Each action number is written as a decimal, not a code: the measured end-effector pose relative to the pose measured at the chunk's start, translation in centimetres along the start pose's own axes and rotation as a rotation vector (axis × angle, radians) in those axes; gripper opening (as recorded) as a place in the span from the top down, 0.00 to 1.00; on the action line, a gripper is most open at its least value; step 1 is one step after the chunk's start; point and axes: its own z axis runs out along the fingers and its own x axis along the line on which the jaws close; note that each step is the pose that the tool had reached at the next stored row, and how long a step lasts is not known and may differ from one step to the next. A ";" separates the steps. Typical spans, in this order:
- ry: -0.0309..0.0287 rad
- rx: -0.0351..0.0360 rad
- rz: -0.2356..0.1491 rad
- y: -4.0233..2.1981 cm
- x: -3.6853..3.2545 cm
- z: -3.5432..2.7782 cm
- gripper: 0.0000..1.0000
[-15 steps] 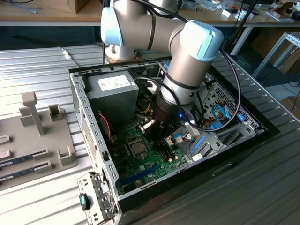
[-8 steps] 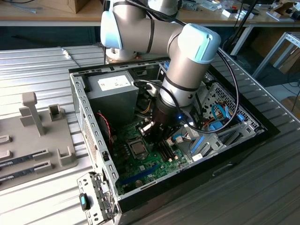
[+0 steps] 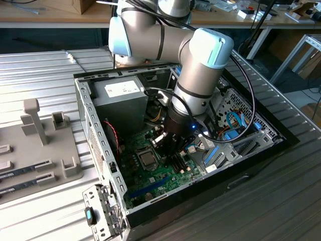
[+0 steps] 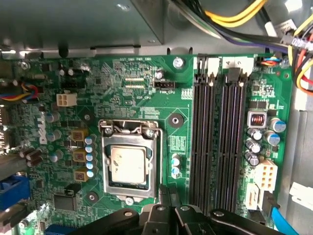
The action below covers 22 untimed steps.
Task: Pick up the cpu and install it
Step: 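Install the first cpu locking lever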
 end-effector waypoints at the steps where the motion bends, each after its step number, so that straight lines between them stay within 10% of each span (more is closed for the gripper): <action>1: 0.0003 0.0044 0.001 0.02 -0.05 0.08 0.90; 9: 0.0027 0.0399 0.006 0.16 -0.53 0.48 0.90; 20: -0.0035 0.0393 0.010 1.21 -0.48 -0.54 0.90; 22: -0.0036 0.0285 0.011 1.23 -0.48 -0.55 0.90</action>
